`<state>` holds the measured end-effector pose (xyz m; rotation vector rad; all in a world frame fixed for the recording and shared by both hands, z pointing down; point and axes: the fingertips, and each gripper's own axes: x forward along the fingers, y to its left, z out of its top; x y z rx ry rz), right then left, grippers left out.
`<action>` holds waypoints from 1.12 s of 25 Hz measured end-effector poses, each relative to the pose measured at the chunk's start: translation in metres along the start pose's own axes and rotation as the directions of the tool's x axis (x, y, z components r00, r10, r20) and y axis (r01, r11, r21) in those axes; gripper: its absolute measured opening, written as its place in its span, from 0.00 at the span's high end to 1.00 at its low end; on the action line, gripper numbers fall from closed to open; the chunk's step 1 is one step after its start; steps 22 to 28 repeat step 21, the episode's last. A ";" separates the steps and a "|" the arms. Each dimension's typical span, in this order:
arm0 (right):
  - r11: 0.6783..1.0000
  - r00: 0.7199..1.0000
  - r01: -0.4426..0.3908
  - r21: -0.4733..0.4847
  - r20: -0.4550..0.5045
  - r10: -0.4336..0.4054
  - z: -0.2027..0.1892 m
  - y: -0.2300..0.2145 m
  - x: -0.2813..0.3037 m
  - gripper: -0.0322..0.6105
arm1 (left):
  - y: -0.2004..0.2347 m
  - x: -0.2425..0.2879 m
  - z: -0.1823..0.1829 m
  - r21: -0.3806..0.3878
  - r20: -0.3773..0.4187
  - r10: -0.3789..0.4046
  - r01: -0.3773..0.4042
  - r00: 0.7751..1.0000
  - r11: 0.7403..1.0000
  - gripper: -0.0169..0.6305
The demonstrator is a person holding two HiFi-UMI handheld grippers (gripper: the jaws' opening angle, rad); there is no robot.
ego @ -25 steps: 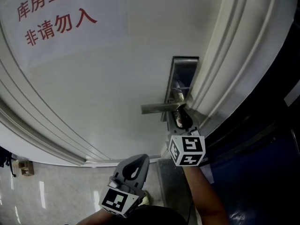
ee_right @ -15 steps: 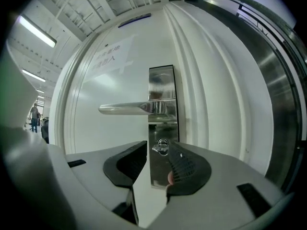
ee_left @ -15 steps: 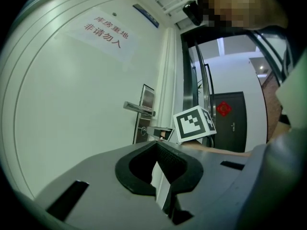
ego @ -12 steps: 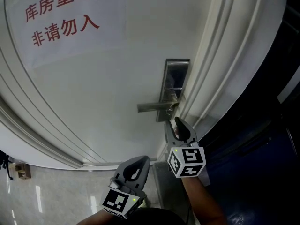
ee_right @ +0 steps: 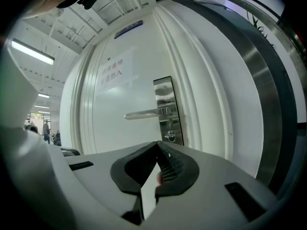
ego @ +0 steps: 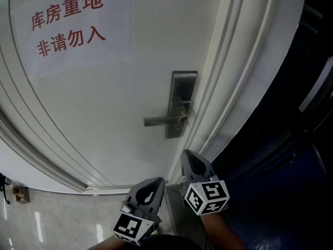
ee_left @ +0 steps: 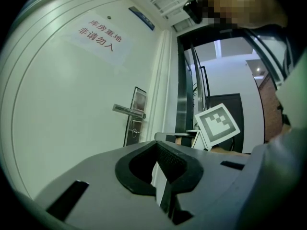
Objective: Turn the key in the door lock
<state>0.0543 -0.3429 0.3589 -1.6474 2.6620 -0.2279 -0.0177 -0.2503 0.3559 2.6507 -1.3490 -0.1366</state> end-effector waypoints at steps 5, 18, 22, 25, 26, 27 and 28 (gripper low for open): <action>1.000 1.000 -0.011 0.019 0.001 0.011 -0.002 -0.001 -0.012 0.93 | -0.009 0.000 0.001 0.003 0.004 0.004 -0.004 1.000 1.000 0.97; 0.999 1.000 -0.031 0.026 -0.003 0.031 -0.006 0.002 -0.020 0.93 | -0.022 -0.003 0.003 0.013 0.012 0.012 -0.012 1.000 1.000 0.97; 0.999 0.999 -0.032 0.026 -0.003 0.032 -0.006 0.002 -0.020 0.93 | -0.022 -0.004 0.003 0.013 0.013 0.013 -0.013 1.000 1.000 0.97; 0.999 0.999 -0.032 0.026 -0.003 0.032 -0.006 0.002 -0.020 0.93 | -0.022 -0.004 0.003 0.013 0.013 0.013 -0.013 1.000 1.000 0.97; 0.999 0.999 -0.032 0.026 -0.003 0.032 -0.006 0.002 -0.020 0.93 | -0.022 -0.004 0.003 0.013 0.013 0.013 -0.013 1.000 1.000 0.97; 0.999 0.999 -0.032 0.026 -0.003 0.032 -0.006 0.002 -0.020 0.93 | -0.022 -0.004 0.003 0.013 0.013 0.013 -0.013 1.000 1.000 0.97; 0.999 0.999 -0.032 0.026 -0.003 0.032 -0.006 0.002 -0.020 0.93 | -0.022 -0.004 0.003 0.013 0.013 0.013 -0.013 1.000 1.000 0.97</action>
